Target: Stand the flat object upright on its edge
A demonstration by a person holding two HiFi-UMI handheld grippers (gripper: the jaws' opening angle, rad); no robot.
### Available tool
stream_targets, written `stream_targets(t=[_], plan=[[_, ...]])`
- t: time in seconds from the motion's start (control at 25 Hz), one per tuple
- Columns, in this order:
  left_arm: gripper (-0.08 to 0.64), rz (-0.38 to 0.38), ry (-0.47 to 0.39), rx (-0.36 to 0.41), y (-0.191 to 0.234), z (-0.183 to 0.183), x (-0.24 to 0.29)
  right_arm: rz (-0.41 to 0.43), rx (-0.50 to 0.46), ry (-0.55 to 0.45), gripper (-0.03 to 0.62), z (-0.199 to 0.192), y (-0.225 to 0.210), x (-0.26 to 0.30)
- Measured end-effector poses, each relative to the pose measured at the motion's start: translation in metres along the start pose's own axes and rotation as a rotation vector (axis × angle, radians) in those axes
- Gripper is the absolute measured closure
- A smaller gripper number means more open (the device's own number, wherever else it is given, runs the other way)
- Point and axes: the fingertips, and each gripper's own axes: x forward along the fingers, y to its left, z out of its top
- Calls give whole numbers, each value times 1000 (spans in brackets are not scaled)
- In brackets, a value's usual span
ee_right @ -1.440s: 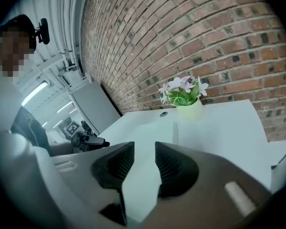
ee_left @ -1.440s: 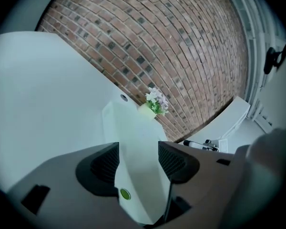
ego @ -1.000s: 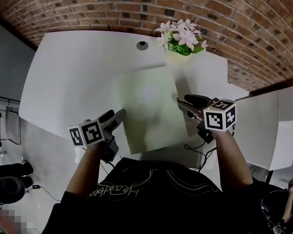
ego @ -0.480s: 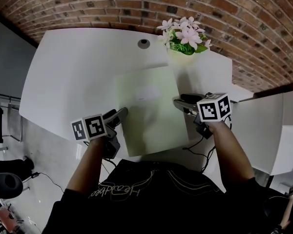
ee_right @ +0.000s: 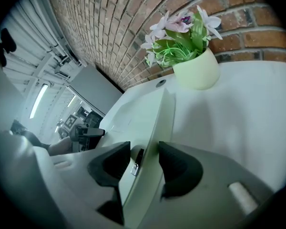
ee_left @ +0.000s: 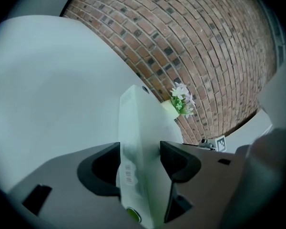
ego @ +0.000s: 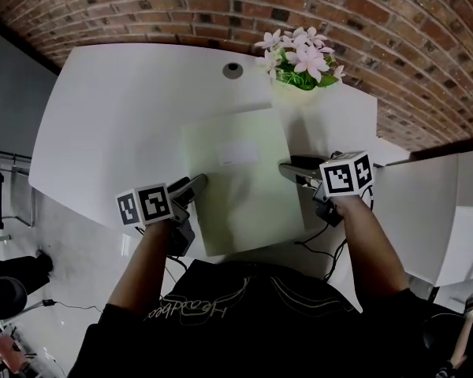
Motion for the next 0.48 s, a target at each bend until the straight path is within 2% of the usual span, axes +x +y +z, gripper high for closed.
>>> stream_targets(t=[0.32,0.48], plan=[[313,18,23,21,1,-1,5,-7,-3,17,413,0,1,1],[316,38,26,32,2,-2,5,-52,-34,25,414,-1,-2,0]])
